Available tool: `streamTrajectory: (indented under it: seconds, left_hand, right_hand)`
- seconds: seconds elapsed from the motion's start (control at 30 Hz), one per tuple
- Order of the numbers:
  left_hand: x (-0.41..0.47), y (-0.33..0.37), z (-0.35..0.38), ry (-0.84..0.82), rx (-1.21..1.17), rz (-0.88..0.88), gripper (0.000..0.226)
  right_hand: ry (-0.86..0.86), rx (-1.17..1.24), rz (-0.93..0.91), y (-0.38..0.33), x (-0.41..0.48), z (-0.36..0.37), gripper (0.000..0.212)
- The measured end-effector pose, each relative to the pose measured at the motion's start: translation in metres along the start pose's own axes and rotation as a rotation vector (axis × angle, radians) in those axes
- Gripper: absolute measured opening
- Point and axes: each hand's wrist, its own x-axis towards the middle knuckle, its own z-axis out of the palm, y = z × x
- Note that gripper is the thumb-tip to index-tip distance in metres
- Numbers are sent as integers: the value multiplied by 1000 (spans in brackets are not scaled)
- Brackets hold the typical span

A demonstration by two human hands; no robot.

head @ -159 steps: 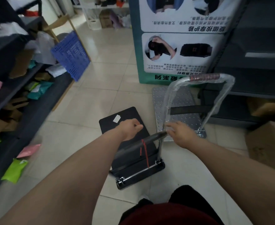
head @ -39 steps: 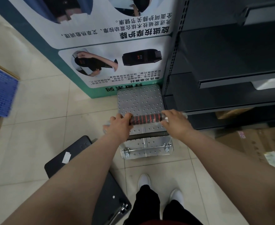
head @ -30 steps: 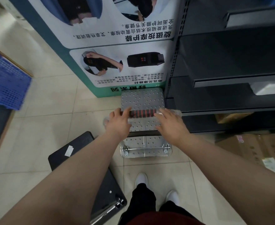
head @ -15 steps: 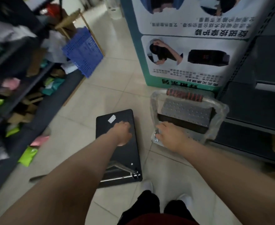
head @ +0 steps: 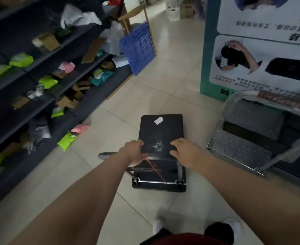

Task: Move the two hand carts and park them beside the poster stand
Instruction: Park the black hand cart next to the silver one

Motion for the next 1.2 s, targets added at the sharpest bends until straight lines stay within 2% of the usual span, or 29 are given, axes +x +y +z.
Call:
streamTrajectory:
  seconds: [0.1, 0.17, 0.33, 0.53, 0.8, 1.2]
  left_hand:
    - [-13, -55, 12, -26, 63, 25, 66]
    - [-17, -84, 19, 14, 83, 75, 65]
    - [-13, -116, 32, 84, 84, 150, 54]
    - [1, -117, 47, 145, 36, 118, 36]
    - [28, -85, 30, 158, -41, 129, 32]
    - [96, -55, -12, 160, -23, 134, 31]
  right_hand:
    - [-39, -13, -22, -51, 7, 31, 46]
    - [-16, -55, -4, -73, 9, 48, 46]
    - [83, -125, 46, -87, 10, 63, 33]
    - [140, -122, 37, -88, 10, 65, 31]
    - [130, -111, 86, -54, 35, 41, 27]
    - [164, -94, 135, -13, 98, 6, 27]
